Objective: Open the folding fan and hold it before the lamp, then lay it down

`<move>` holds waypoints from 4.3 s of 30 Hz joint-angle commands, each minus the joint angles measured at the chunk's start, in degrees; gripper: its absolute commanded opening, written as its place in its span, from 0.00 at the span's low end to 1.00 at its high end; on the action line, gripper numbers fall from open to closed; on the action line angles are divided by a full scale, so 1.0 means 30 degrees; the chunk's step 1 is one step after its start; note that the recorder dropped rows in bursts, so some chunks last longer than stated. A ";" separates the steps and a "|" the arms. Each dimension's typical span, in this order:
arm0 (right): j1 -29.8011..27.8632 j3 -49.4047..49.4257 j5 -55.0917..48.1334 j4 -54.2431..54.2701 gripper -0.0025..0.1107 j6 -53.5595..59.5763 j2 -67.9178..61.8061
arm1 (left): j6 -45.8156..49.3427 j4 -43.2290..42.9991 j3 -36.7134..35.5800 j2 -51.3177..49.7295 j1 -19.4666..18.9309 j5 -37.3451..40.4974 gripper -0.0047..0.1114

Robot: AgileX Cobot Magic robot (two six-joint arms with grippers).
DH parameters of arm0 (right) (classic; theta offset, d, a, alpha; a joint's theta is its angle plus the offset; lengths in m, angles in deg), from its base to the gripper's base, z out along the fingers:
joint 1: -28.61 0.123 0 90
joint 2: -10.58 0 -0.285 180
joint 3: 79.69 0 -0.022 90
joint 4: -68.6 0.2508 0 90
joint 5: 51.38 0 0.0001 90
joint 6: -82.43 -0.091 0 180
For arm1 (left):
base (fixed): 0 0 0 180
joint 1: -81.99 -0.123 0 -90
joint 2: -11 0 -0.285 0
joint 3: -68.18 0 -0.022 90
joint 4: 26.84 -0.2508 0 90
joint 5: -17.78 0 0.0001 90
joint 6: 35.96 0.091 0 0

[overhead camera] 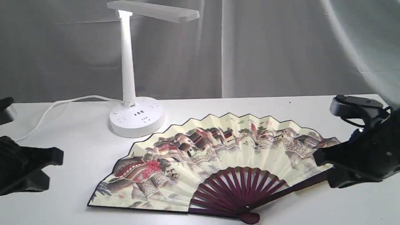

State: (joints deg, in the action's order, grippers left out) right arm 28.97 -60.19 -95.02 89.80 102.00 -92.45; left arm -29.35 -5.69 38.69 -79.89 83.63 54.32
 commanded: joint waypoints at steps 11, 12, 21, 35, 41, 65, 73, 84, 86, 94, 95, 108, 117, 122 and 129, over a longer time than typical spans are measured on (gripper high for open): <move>0.0080 -0.2512 -0.3145 -0.5823 0.11 -0.4710 0.0275 | -0.2204 -0.5074 0.3775 -0.1024 -0.0578 0.4622 0.04; 0.0080 -0.2512 -0.3243 -0.6072 0.11 -0.4854 0.0337 | -0.2204 -0.5127 0.3863 -0.1187 -0.0578 0.4622 0.04; 0.0080 -0.2247 -0.3735 -0.6829 0.11 -0.5196 0.1627 | -0.2204 -0.5289 0.3863 -0.1532 -0.0578 0.4092 0.04; 0.0080 -0.2016 -0.4162 -0.8042 0.02 -0.6157 0.1713 | -0.1875 -0.7270 0.3863 -0.1574 -0.0547 0.5072 0.04; 0.0080 -0.2016 -0.4287 -0.8660 0.02 -0.6636 0.1713 | -0.1628 -0.6809 0.3863 -0.1574 -0.0547 0.4817 0.04; 0.0080 -0.2016 -0.4346 -0.8837 0.02 -0.6525 0.5451 | -0.1628 -0.6692 0.3863 0.1668 -0.0547 0.4940 0.04; 0.0080 -0.2016 -0.4722 -0.9656 0.02 -0.6828 0.8194 | -0.1628 -0.6692 0.3863 0.4925 -0.0547 0.5232 0.04; 0.0080 -0.2016 -0.4797 -1.0068 0.02 -0.7183 1.2911 | -0.1666 -0.6692 0.3863 1.0048 -0.0547 0.6121 0.04; 0.0080 -0.2016 -0.4826 -1.0068 0.02 -0.7183 1.3934 | -0.1701 -0.6692 0.3863 1.0947 -0.0547 0.6472 0.04; 0.0080 -0.2016 -0.5935 -1.0415 0.02 -0.7183 1.7694 | -0.1738 -0.6692 0.3863 1.4852 -0.0547 0.7169 0.04; 0.0080 -0.2016 -0.6159 -1.0492 0.02 -0.7183 1.8194 | -0.1783 -0.6692 0.3863 1.5544 -0.0547 0.7217 0.04; 0.0080 -0.2016 -0.8146 -1.1284 0.02 -0.7127 2.4494 | -0.2204 -0.6810 0.3863 2.2602 -0.0547 0.8225 0.04; 0.0080 -0.2016 -0.8775 -1.3205 0.02 -0.7207 2.8981 | -0.2056 -0.6810 0.3863 2.6303 -0.0547 0.8403 0.04; 0.0080 -0.2016 -0.8775 -1.3521 0.02 -0.7238 3.1517 | -0.2204 -0.6530 0.3863 2.7700 -0.0547 0.8442 0.04; 0.0080 -0.2353 -0.8775 -1.3114 0.02 -0.7415 3.1749 | -0.2204 -0.6475 0.3868 2.7700 -0.0547 1.1141 0.04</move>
State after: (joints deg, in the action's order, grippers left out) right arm 29.06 -67.07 -121.42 49.96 80.06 2.82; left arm -35.33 -25.79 50.34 3.26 81.97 86.23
